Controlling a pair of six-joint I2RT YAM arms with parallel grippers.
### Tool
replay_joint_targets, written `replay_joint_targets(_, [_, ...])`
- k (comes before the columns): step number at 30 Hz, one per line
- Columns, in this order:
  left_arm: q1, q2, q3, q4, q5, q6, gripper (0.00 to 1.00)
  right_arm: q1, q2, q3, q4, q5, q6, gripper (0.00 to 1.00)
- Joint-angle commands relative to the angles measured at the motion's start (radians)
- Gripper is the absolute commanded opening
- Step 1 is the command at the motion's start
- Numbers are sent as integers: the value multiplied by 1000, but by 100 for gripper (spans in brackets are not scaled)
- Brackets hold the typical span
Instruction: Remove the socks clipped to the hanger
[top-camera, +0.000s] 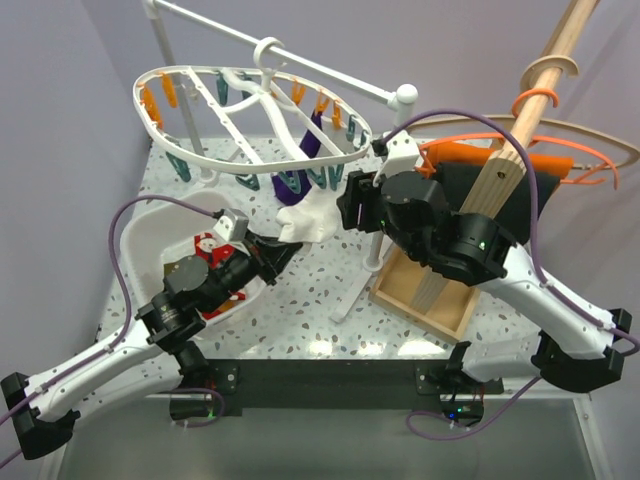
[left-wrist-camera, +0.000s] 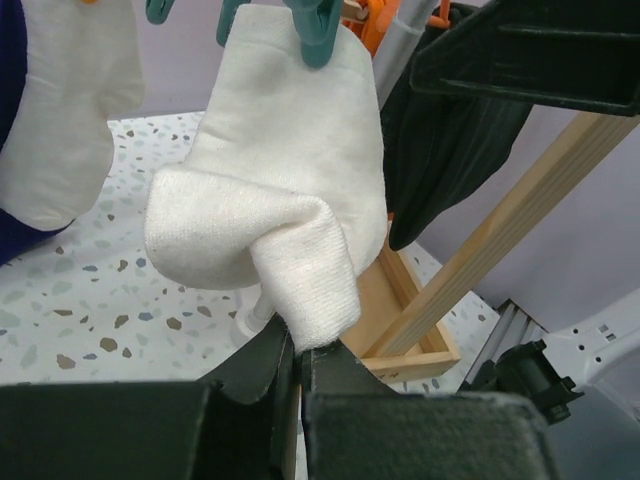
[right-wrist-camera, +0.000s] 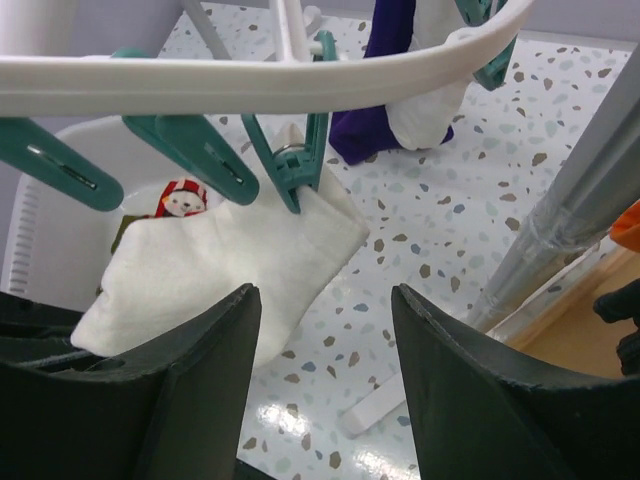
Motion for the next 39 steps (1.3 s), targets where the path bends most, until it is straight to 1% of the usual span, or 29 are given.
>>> replay_joint_targets(1, [2, -14, 11, -18, 44, -47, 0, -2, 3, 14, 146, 82, -25, 57])
replay_joint_targets(9, [2, -19, 11, -42, 65, -77, 0, -3, 36, 14, 233, 42, -74, 54])
replay_joint_targets(12, [2, -14, 10, -41, 80, -88, 0, -3, 62, 28, 237, 27, -88, 54])
replay_joint_targets(16, [2, -9, 11, -39, 90, -97, 0, -3, 91, 31, 282, -9, -131, 55])
replay_joint_targets(24, [2, -14, 7, -62, 102, -114, 0, -2, 136, 51, 310, 5, -160, 56])
replay_joint_targets(28, [2, -15, -3, -61, 100, -120, 0, -2, 139, 42, 324, 16, -170, 54])
replay_joint_targets(31, [2, -12, -6, -59, 105, -125, 0, -3, 136, 29, 336, 33, -171, 50])
replay_joint_targets(32, [2, -12, -4, -59, 105, -125, 0, -2, 133, 25, 342, 37, -171, 45])
replay_joint_targets(34, [2, -14, -7, -64, 104, -125, 0, -2, 130, 12, 352, 45, -171, 40])
replay_joint_targets(35, [2, -14, -4, -70, 102, -125, 0, -3, 128, 9, 353, 50, -171, 35])
replay_joint_targets(39, [2, -23, -12, -87, 97, -120, 0, -3, 128, 0, 359, 54, -171, 24])
